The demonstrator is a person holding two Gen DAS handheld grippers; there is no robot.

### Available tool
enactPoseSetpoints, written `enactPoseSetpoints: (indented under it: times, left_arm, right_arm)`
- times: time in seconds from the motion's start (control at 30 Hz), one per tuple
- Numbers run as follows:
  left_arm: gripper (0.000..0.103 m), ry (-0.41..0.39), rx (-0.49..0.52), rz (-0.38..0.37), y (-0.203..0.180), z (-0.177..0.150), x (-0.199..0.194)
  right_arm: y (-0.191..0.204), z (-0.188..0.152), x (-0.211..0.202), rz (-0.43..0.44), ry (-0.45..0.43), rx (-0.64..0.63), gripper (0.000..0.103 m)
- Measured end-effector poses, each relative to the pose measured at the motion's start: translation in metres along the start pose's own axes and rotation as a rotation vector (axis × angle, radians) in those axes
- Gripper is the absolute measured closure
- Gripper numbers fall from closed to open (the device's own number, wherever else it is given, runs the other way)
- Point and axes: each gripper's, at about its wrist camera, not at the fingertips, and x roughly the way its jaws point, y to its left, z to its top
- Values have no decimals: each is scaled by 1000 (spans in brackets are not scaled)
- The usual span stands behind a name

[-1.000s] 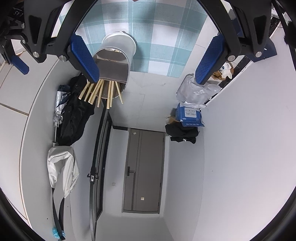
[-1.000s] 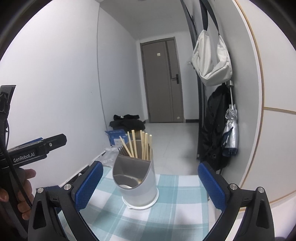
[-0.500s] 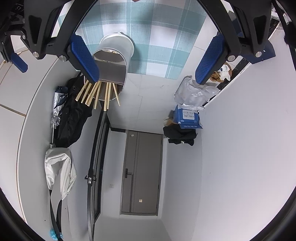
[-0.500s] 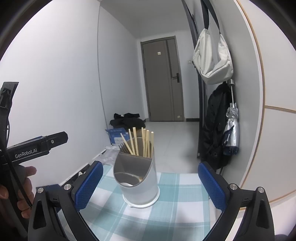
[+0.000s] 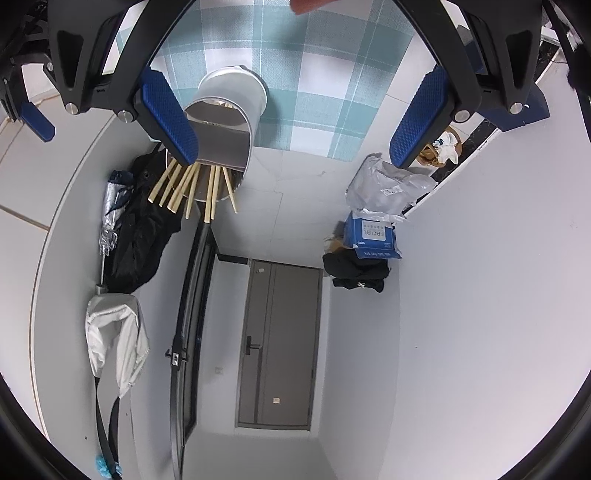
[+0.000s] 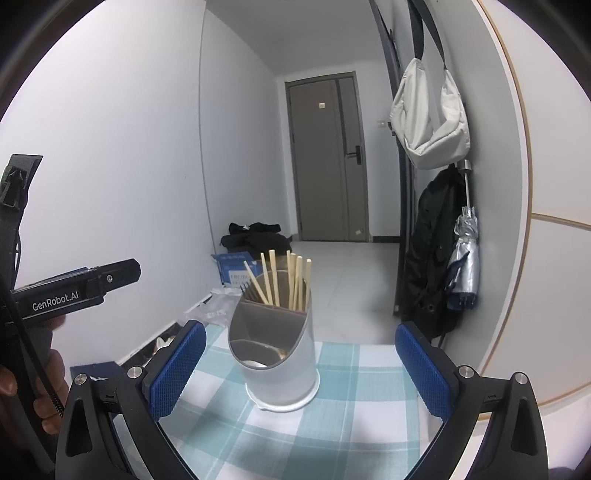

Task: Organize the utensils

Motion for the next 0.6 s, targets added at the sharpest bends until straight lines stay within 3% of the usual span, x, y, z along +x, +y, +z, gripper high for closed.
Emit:
enactPoseSetpoints:
  times: [0.6]
  left_arm:
    - [1, 28, -8, -2, 2, -2, 5]
  right_arm:
    - [-5, 0, 0, -5, 6, 29, 0]
